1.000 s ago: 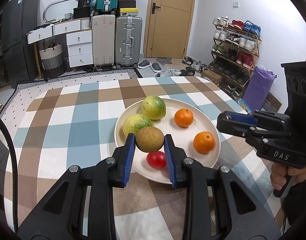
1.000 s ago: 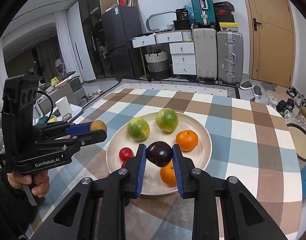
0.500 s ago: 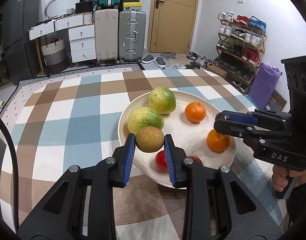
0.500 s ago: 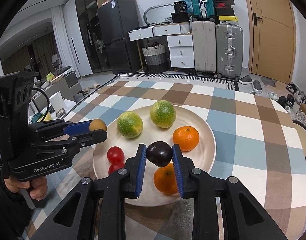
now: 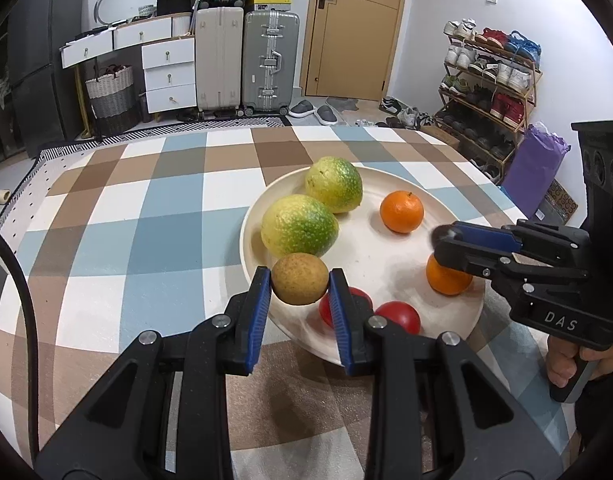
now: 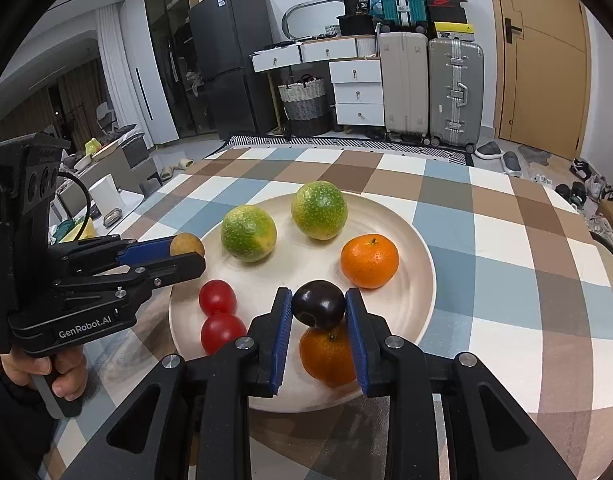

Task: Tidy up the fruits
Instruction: 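Carry the brown fruit and plum into the plate and open both tools, then withdraw both tools toward the last plum and brown fruit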

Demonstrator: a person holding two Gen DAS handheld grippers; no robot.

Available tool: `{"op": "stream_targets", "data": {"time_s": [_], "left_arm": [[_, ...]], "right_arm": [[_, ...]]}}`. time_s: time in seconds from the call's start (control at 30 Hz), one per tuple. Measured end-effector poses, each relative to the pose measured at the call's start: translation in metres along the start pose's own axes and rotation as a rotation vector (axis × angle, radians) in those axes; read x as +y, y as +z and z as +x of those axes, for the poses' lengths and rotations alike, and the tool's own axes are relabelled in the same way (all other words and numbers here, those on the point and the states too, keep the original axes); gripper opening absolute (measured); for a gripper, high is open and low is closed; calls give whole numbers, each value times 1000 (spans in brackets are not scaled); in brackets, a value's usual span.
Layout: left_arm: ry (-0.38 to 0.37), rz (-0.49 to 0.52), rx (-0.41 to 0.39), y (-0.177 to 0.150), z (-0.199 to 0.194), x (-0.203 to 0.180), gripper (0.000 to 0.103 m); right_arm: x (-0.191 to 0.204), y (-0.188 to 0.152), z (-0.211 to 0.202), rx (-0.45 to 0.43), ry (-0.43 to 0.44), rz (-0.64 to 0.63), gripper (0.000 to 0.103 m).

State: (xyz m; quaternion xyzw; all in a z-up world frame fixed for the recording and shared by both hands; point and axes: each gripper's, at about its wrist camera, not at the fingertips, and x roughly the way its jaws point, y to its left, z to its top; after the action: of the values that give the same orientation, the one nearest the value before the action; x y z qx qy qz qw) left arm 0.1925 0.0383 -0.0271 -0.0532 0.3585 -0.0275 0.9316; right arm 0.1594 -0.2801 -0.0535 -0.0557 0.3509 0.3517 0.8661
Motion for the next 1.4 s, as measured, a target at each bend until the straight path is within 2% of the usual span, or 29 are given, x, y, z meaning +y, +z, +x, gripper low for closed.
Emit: {"op": "stream_targets", "data": {"time_s": [0.1, 0.2, 0.27, 0.37, 0.43, 0.57, 0.63, 0.67, 0.87, 1.17, 1.4], "left_arm": [[1, -5, -6, -2, -2, 0, 27], [0, -3, -8, -2, -6, -2, 27], [-1, -4, -10, -2, -9, -2, 32], [-3, -10, -26, -6, -18, -4, 58], [2, -11, -36, -7, -24, -6, 80], [6, -12, -51, -14, -38, -11, 86], [16, -11, -38, -20, -41, -14, 100], [26, -6, -38, -22, -44, -16, 102], [20, 2, -44, -36, -59, -23, 102], [-3, 25, -3, -53, -65, -39, 102], [9, 31, 22, -66, -63, -47, 102]], "right_arm": [[-1, -2, -4, -11, -14, 3, 41], [-3, -6, -9, -15, -31, 6, 44], [-6, -9, -12, -14, -32, 16, 48], [-8, -12, -17, -19, -46, 24, 60], [-9, -14, -23, -37, -40, 35, 81], [-10, -17, -30, -53, -62, 43, 91], [-10, -20, -31, -49, -81, 46, 99], [-11, -21, -32, -52, -87, 54, 101], [-6, -28, -46, -60, -69, 60, 103], [-1, -45, -55, -30, -69, 46, 103], [1, -52, -59, -13, -61, 46, 103]]}}
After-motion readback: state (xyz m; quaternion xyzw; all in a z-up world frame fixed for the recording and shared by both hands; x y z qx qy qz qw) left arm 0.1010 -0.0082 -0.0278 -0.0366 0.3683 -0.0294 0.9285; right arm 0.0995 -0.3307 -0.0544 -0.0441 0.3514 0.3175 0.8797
